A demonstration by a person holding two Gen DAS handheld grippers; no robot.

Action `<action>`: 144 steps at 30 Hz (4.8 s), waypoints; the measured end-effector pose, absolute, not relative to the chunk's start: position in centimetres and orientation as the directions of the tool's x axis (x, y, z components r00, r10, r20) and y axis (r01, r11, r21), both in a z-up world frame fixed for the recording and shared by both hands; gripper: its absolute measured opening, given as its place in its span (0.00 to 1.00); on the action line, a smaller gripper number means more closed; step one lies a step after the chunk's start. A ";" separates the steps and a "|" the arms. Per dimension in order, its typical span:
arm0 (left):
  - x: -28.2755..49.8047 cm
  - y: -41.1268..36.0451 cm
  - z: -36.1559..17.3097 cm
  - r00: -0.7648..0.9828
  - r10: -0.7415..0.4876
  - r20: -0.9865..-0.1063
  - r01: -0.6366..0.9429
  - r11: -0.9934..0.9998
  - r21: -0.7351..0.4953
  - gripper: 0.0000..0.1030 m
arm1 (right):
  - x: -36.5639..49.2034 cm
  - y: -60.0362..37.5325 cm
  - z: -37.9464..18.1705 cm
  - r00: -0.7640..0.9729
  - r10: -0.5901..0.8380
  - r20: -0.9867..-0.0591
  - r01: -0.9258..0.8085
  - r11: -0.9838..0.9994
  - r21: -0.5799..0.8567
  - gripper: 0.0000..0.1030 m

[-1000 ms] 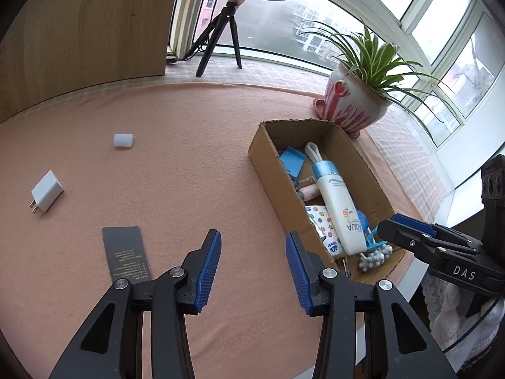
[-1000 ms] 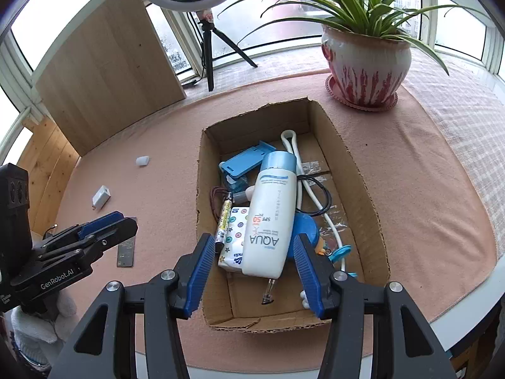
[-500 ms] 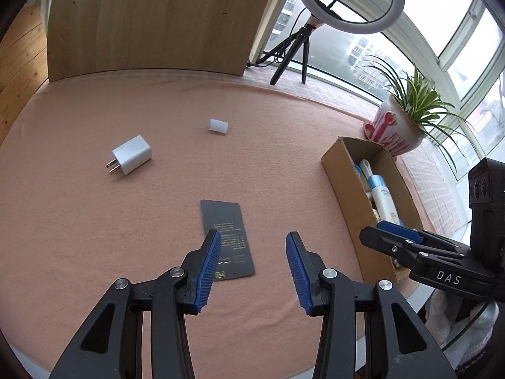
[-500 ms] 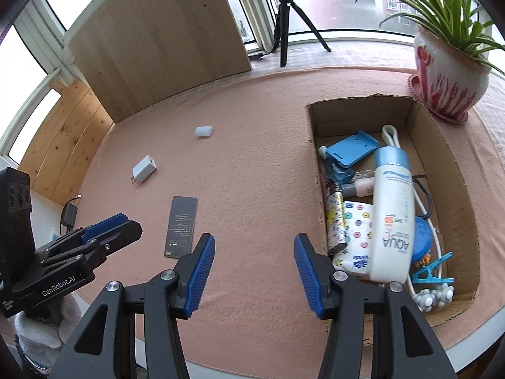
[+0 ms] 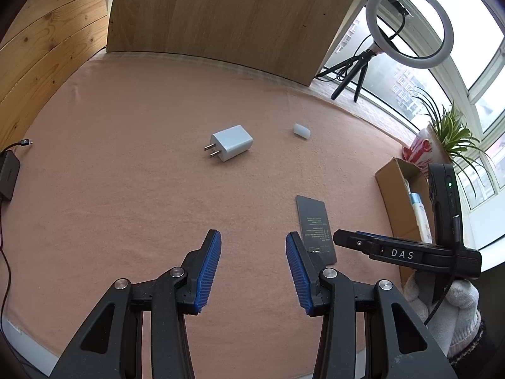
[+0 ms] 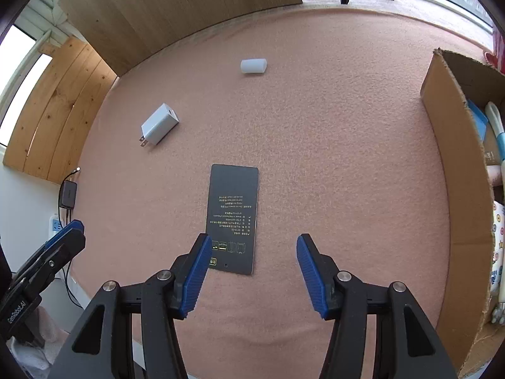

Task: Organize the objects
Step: 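Lift both open grippers away from the box, then close the right gripper on the black card, then carry the black card into the box and open the right gripper, then grasp the white charger with the left gripper while the right grasps the white cap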

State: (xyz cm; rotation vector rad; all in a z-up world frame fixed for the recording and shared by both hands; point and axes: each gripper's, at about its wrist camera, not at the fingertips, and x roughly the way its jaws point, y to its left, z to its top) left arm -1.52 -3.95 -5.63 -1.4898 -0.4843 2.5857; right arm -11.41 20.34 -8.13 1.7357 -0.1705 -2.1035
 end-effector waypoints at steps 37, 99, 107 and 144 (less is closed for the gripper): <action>-2.7 -7.4 -7.9 -0.492 0.313 -0.813 0.053 -0.921 -0.386 0.45 | -9.8 15.3 -9.1 -0.193 -0.158 -0.968 0.317 -0.944 0.091 0.45; -10.6 -4.0 -8.3 -0.467 0.212 -0.858 0.008 -0.970 -0.244 0.45 | -9.1 35.2 0.3 -0.487 -0.073 -0.870 -0.013 -0.996 0.091 0.53; -12.5 -3.7 -8.8 -0.470 0.190 -0.862 -0.010 -0.978 -0.209 0.45 | -10.7 32.3 0.6 -0.489 -0.148 -0.860 0.058 -0.989 0.137 0.53; -19.1 -1.9 -13.8 -0.425 0.220 -0.878 -0.150 -0.974 -0.171 0.38 | -28.1 16.5 -7.3 -0.285 -0.326 -0.901 0.238 -0.935 0.263 0.53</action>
